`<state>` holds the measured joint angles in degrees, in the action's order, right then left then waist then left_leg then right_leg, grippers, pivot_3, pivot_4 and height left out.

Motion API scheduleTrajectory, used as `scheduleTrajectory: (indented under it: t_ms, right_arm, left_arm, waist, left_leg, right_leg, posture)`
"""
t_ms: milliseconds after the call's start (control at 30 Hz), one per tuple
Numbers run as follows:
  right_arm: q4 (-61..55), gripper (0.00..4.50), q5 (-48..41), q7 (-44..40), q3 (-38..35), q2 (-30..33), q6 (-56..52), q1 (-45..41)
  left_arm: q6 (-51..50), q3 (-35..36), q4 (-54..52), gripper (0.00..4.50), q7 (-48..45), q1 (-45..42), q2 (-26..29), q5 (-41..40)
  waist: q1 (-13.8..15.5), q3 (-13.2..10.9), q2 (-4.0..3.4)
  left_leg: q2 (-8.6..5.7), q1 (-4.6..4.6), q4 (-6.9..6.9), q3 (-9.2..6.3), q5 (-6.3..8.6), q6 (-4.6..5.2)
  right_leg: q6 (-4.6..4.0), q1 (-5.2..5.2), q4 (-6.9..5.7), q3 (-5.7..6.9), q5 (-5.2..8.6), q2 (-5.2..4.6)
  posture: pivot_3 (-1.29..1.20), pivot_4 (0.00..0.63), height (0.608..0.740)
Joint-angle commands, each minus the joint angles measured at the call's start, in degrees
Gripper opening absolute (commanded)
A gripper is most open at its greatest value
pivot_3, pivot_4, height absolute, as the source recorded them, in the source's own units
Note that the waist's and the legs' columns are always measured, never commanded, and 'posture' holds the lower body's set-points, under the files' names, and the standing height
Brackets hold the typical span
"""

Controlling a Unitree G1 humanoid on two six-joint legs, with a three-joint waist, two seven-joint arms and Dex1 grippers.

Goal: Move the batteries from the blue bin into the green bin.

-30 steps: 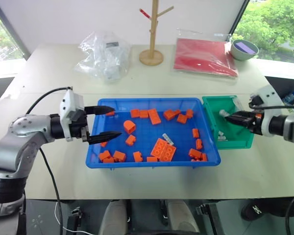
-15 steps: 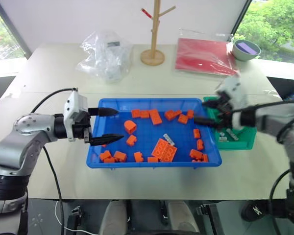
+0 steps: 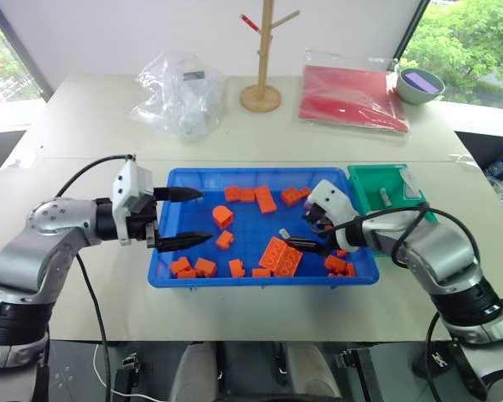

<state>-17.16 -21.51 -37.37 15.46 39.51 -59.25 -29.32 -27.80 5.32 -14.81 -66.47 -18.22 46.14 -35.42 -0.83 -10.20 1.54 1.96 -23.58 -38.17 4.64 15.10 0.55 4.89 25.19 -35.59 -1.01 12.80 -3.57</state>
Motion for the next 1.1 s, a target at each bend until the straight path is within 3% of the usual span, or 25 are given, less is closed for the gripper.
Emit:
scheduleTrajectory:
  t_ms: [33,300,400,567,633,700,800,933,1100]
  right_arm:
    - [1.18,4.1,1.92,-0.08,0.68,-0.9,2.63,-0.96]
    - [2.78,4.1,5.64,-1.43,3.05,-0.56,6.24,0.73]
    - [1.21,3.3,5.08,-2.55,2.48,-0.53,5.73,1.74]
    - [-1.54,0.69,3.84,-2.75,0.22,-0.83,3.45,1.99]
    - [-3.12,0.06,1.94,-2.93,-2.52,-0.99,1.8,1.28]
    - [-4.11,0.07,0.4,-2.9,-4.94,-1.22,0.5,0.46]
    - [-2.4,0.07,-5.51,-3.12,-17.41,-0.29,-3.78,-3.68]
    - [3.34,0.07,-7.51,-3.83,-28.23,6.39,-6.08,-6.14]
    - [8.58,0.07,-6.04,-4.91,-32.2,14.62,-4.02,-1.49]
  left_arm:
    - [1.27,1.17,-1.96,4.5,0.11,0.05,0.3,-0.04]
    - [2.04,1.42,-1.94,4.5,0.32,0.69,0.44,-0.04]
    - [2.4,1.48,-1.44,4.5,0.19,0.59,0.49,0.07]
    - [3.08,1.33,-0.48,4.5,-0.27,0.58,0.56,0.32]
    - [3.32,1.01,-0.07,4.5,-0.47,0.51,0.42,0.47]
    - [3.36,0.84,0.12,4.5,-0.62,0.41,0.32,0.52]
    - [2.93,0.59,0.32,4.5,-0.82,0.09,0.14,0.32]
    - [3.26,0.54,0.82,4.5,-1.24,0.14,0.05,0.61]
    - [3.45,0.14,1.93,4.5,-1.83,-0.61,-0.2,1.16]
  waist:
    - [0.01,0.0,0.0]
    - [0.03,0.0,0.0]
    - [0.05,0.01,0.01]
    - [0.04,0.01,0.02]
    - [0.04,0.01,0.02]
    - [0.06,0.01,0.01]
    - [0.07,0.0,0.01]
    - [0.45,0.01,0.02]
    - [0.3,0.02,0.04]
  left_leg:
    - [0.0,0.0,0.0,0.0,0.0,0.0]
    - [0.0,0.01,0.0,0.01,0.0,0.0]
    - [0.0,0.01,0.0,0.0,0.0,0.0]
    - [0.0,0.02,-0.01,0.0,0.0,0.0]
    - [0.0,0.02,0.0,0.0,0.0,0.0]
    - [0.0,0.02,0.0,-0.01,0.0,0.0]
    - [0.0,0.01,0.0,0.0,0.0,0.0]
    - [0.0,0.02,-0.01,-0.02,0.0,0.0]
    - [-0.02,0.0,0.06,0.0,0.04,0.07]
  right_leg:
    - [0.0,0.0,0.0,0.0,0.0,0.0]
    - [0.0,-0.02,0.0,0.0,0.0,0.0]
    - [0.01,-0.02,0.0,0.01,0.0,0.0]
    - [0.01,-0.03,0.0,0.01,0.0,-0.01]
    - [0.0,-0.03,0.0,0.01,0.0,-0.01]
    - [0.0,-0.02,-0.01,0.01,0.0,-0.01]
    - [0.01,-0.02,-0.01,0.0,-0.01,-0.01]
    - [0.0,-0.06,0.01,0.04,-0.01,-0.04]
    - [-0.02,-0.13,0.16,0.12,0.0,-0.08]
  posture:
    - [0.0,0.15,0.736]
    - [0.0,0.15,0.736]
    - [0.0,0.15,0.736]
    - [0.0,0.15,0.736]
    - [0.0,0.15,0.736]
    - [0.0,0.15,0.736]
    - [0.0,0.15,0.736]
    - [0.0,0.15,0.736]
    - [0.0,0.15,0.736]
